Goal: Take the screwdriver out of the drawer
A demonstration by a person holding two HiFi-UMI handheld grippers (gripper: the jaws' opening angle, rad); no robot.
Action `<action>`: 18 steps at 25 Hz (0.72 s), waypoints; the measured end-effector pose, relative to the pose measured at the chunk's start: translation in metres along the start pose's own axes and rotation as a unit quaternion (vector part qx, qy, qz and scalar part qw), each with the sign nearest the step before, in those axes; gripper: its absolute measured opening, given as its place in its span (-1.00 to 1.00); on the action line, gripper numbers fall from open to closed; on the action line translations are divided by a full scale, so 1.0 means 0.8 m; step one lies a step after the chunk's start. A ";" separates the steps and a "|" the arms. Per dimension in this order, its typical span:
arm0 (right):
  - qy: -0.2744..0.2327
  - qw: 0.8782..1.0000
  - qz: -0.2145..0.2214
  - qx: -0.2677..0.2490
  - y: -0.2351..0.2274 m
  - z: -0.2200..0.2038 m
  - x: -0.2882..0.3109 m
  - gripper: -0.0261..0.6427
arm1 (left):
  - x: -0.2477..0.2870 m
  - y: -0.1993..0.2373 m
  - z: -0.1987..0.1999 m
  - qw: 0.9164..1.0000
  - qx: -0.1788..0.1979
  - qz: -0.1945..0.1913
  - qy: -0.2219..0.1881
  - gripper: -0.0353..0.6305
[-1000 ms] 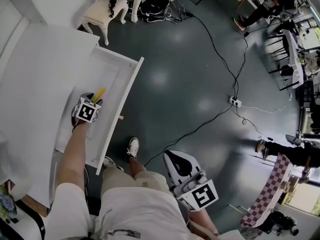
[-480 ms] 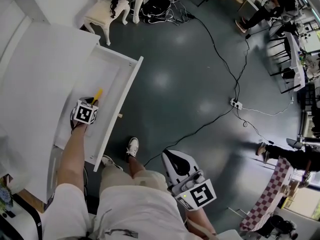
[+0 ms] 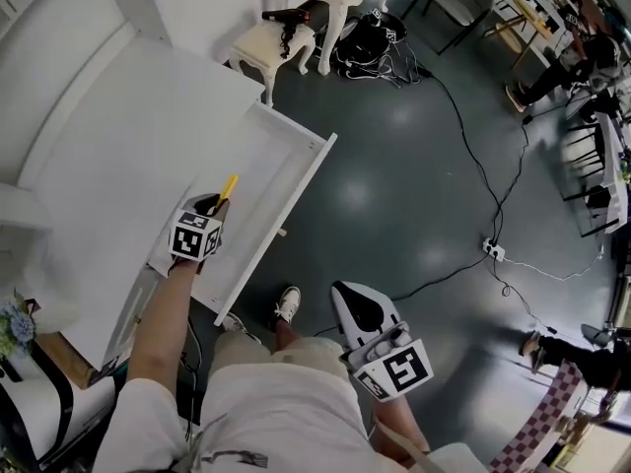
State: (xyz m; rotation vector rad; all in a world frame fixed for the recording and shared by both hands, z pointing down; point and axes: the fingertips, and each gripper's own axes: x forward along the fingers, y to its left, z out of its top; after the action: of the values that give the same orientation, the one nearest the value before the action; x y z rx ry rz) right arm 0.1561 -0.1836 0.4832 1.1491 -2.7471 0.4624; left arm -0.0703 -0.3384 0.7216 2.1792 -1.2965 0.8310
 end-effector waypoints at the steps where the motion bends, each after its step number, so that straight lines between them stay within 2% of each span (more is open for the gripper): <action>1: -0.002 1.000 0.007 -0.004 0.005 0.004 0.005 -0.89 | -0.014 0.001 0.004 1.000 -0.002 0.002 -0.011 -0.65; 9: -0.018 0.998 0.048 -0.032 0.058 0.037 0.052 -0.89 | -0.138 0.030 0.036 0.994 -0.023 0.030 -0.098 -0.65; 15: -0.027 0.995 0.080 -0.053 0.124 0.058 0.074 -0.89 | -0.233 0.061 0.032 0.984 -0.054 0.068 -0.153 -0.65; 18: -0.030 0.994 0.087 -0.060 0.150 0.066 0.082 -0.89 | -0.282 0.075 0.035 0.977 -0.065 0.084 -0.187 -0.65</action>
State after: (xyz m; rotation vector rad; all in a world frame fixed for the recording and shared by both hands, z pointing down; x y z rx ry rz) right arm 0.0248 -0.1657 0.4207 0.9155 -2.8958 0.2798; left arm -0.2002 -0.2462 0.5487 2.2129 -1.6825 0.3883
